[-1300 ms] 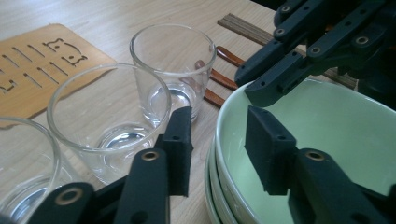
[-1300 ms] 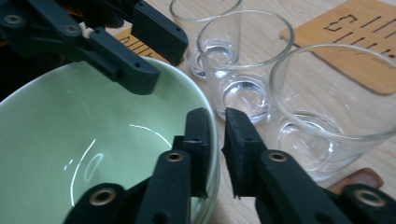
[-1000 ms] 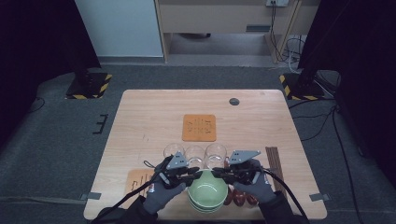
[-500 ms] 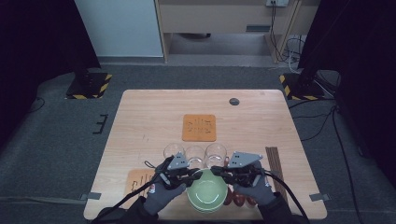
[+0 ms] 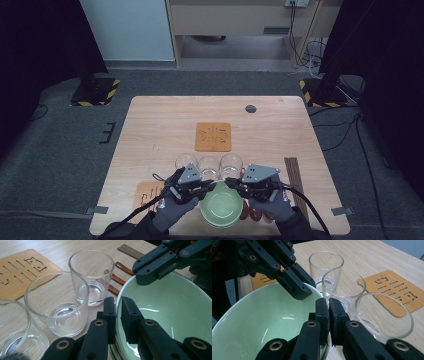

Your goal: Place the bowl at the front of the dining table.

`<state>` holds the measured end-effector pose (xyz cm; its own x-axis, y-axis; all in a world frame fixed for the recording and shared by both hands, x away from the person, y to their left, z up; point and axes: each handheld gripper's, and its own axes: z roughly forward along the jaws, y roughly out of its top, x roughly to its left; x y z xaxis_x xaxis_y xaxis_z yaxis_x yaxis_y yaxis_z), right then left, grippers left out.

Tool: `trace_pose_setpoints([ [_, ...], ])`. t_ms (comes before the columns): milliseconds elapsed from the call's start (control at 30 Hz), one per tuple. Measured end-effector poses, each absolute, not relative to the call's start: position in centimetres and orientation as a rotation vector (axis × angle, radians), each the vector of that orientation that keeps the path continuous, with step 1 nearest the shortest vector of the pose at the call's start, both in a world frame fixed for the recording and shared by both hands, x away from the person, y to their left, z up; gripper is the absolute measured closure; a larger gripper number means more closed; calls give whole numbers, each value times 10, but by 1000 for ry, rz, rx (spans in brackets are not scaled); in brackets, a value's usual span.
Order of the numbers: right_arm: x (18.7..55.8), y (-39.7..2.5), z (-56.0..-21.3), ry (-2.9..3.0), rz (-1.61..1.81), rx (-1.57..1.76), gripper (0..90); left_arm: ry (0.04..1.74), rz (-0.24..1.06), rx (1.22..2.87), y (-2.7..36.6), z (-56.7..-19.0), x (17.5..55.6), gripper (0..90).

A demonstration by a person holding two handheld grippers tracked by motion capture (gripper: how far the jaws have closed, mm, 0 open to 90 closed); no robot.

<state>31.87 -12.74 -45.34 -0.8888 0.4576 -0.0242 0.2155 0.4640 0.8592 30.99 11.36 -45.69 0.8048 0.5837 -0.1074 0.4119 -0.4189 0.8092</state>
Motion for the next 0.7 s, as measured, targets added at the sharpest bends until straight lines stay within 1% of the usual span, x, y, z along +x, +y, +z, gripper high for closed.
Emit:
trace_pose_setpoints([
  [233, 320, -127, -454, 2480, 1374, 587, 857, 726, 267, 2079, 112, -457, 307, 837],
  [300, 321, -128, -455, 2493, 1352, 605, 843, 730, 262, 2075, 112, -457, 306, 849],
  [500, 324, -128, -459, 2556, 1303, 635, 802, 732, 261, 2071, 112, -457, 306, 850],
  [600, 323, -126, -461, 2562, 1288, 639, 831, 733, 257, 2072, 113, -457, 306, 850],
  [700, 323, -126, -460, 2549, 1301, 651, 838, 727, 260, 2070, 114, -455, 306, 848],
])
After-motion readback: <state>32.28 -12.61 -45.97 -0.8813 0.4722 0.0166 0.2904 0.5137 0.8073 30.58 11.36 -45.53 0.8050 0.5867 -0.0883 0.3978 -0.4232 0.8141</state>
